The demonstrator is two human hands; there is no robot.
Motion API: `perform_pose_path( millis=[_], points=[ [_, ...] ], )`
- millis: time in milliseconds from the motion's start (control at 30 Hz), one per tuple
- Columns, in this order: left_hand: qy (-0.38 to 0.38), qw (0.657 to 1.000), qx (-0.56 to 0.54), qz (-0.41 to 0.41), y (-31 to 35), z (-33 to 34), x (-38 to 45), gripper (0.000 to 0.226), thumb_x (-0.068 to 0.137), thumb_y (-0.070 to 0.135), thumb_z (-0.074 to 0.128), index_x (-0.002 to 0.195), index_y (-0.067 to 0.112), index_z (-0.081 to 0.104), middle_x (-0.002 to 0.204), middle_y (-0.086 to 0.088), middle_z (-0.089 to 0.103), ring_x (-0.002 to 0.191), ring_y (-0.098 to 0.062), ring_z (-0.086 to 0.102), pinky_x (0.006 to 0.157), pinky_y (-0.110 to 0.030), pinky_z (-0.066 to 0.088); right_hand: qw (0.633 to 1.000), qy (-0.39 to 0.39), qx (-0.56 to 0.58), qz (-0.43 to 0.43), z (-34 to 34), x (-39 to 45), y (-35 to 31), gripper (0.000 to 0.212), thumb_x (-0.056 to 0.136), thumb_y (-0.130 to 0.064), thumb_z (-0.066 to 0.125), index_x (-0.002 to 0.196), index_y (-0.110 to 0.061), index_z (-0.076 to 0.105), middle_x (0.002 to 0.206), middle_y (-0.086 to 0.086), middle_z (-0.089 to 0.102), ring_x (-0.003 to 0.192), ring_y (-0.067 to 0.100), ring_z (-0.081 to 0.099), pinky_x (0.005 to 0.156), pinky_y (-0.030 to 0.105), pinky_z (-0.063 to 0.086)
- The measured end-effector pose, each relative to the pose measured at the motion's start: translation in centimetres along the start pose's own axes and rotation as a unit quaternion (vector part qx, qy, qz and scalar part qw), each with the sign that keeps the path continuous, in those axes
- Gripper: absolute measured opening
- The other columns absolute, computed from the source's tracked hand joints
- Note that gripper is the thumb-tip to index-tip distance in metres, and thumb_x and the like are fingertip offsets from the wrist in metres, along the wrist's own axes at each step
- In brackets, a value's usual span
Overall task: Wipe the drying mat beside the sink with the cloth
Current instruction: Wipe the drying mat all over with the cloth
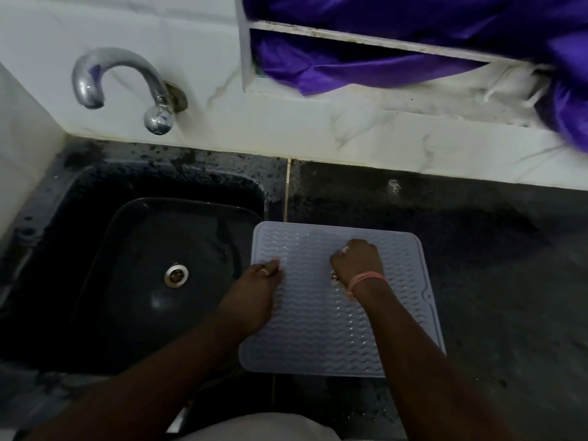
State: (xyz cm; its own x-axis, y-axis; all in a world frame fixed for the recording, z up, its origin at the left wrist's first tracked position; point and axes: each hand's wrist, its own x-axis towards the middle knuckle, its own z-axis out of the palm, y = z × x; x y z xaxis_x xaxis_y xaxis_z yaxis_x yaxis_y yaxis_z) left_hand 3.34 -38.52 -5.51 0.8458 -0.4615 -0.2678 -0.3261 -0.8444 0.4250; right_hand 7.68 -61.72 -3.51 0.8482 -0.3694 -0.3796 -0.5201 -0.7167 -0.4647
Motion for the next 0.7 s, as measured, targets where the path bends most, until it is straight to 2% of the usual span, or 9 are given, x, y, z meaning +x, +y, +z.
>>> perform_pose_path(
  millis=[133, 167, 233, 300, 367, 433, 533, 600, 700],
  points=[
    [0.002, 0.996, -0.084, -0.022, -0.1, 0.1, -0.6, 0.063, 0.099, 0.026, 0.055, 0.157, 0.02, 0.03, 0.166, -0.003, 0.019, 0.145, -0.019, 0.033, 0.116, -0.021, 0.027, 0.999, 0.0, -0.008, -0.034, 2.2, -0.6, -2.0, 0.022, 0.088, -0.022, 0.061, 0.097, -0.002, 0.062, 0.11, 0.019, 0.061, 0.075, 0.016, 0.044, 0.07, 0.023, 0.033],
    [-0.006, 0.99, -0.132, -0.039, 0.2, 0.0, -0.6, 0.056, 0.102, 0.027, 0.051, 0.155, 0.022, 0.033, 0.163, -0.006, 0.028, 0.138, -0.017, 0.043, 0.11, -0.019, 0.036, 0.999, 0.003, -0.007, -0.038, 2.5, -0.6, -2.3, 0.023, 0.089, -0.022, 0.06, 0.099, -0.002, 0.062, 0.11, 0.019, 0.06, 0.07, 0.013, 0.04, 0.07, 0.023, 0.032],
    [0.021, 0.978, -0.194, -0.067, 0.7, 0.0, -0.7, 0.046, 0.104, 0.035, 0.05, 0.149, 0.028, 0.044, 0.141, -0.007, 0.056, 0.11, -0.015, 0.063, 0.087, -0.021, 0.054, 0.999, -0.002, -0.013, -0.041, 3.1, -0.5, -2.8, 0.026, 0.089, -0.024, 0.059, 0.101, -0.002, 0.062, 0.112, 0.02, 0.06, 0.069, 0.013, 0.04, 0.071, 0.024, 0.029],
    [0.047, 0.954, -0.276, -0.108, 0.7, 0.6, -0.6, 0.043, 0.1, 0.042, 0.056, 0.142, 0.033, 0.051, 0.119, -0.004, 0.067, 0.088, -0.016, 0.068, 0.069, -0.025, 0.056, 0.999, -0.003, -0.02, -0.035, 3.6, -0.5, -3.2, 0.03, 0.089, -0.026, 0.059, 0.105, -0.001, 0.063, 0.114, 0.02, 0.059, 0.078, 0.019, 0.045, 0.073, 0.024, 0.029],
    [0.053, 0.931, -0.336, -0.129, 0.6, 1.0, -0.3, 0.042, 0.098, 0.047, 0.057, 0.138, 0.036, 0.054, 0.113, -0.003, 0.069, 0.08, -0.016, 0.069, 0.066, -0.025, 0.056, 1.0, 0.002, -0.01, -0.023, 3.9, -0.5, -3.5, 0.031, 0.088, -0.025, 0.059, 0.106, -0.001, 0.063, 0.114, 0.021, 0.059, 0.083, 0.023, 0.046, 0.075, 0.025, 0.032],
    [0.078, 0.935, -0.324, -0.123, 0.4, 1.3, -0.2, 0.036, 0.096, 0.05, 0.058, 0.13, 0.041, 0.056, 0.106, -0.002, 0.071, 0.071, -0.015, 0.068, 0.063, -0.028, 0.057, 1.0, -0.001, -0.002, -0.019, 4.4, -0.7, -4.0, 0.03, 0.087, -0.026, 0.06, 0.104, -0.001, 0.063, 0.112, 0.022, 0.06, 0.085, 0.025, 0.05, 0.076, 0.025, 0.031],
    [0.095, 0.938, -0.308, -0.131, -0.2, 2.4, 0.2, 0.023, 0.091, 0.065, 0.045, 0.109, 0.054, 0.055, 0.086, 0.003, 0.074, 0.066, -0.018, 0.072, 0.06, -0.036, 0.056, 0.999, -0.013, 0.012, -0.03, 5.2, -1.1, -5.1, 0.026, 0.085, -0.024, 0.061, 0.098, -0.002, 0.063, 0.107, 0.022, 0.062, 0.095, 0.03, 0.055, 0.076, 0.024, 0.031],
    [0.106, 0.924, -0.335, -0.15, -0.8, 3.1, 0.3, 0.027, 0.087, 0.071, 0.042, 0.106, 0.056, 0.055, 0.082, 0.001, 0.075, 0.066, -0.023, 0.073, 0.064, -0.043, 0.058, 0.999, -0.01, 0.017, -0.032, 5.7, -1.2, -5.8, 0.025, 0.086, -0.025, 0.061, 0.098, -0.003, 0.062, 0.108, 0.02, 0.062, 0.09, 0.026, 0.052, 0.076, 0.024, 0.032],
    [0.109, 0.906, -0.384, -0.138, -1.1, 3.3, 0.1, 0.042, 0.074, 0.069, 0.055, 0.112, 0.05, 0.057, 0.09, 0.001, 0.075, 0.07, -0.029, 0.07, 0.068, -0.048, 0.056, 0.999, -0.019, 0.018, -0.036, 6.2, -1.4, -6.9, 0.024, 0.085, -0.026, 0.062, 0.095, -0.005, 0.062, 0.108, 0.018, 0.062, 0.084, 0.024, 0.053, 0.076, 0.026, 0.038]
  ],
)
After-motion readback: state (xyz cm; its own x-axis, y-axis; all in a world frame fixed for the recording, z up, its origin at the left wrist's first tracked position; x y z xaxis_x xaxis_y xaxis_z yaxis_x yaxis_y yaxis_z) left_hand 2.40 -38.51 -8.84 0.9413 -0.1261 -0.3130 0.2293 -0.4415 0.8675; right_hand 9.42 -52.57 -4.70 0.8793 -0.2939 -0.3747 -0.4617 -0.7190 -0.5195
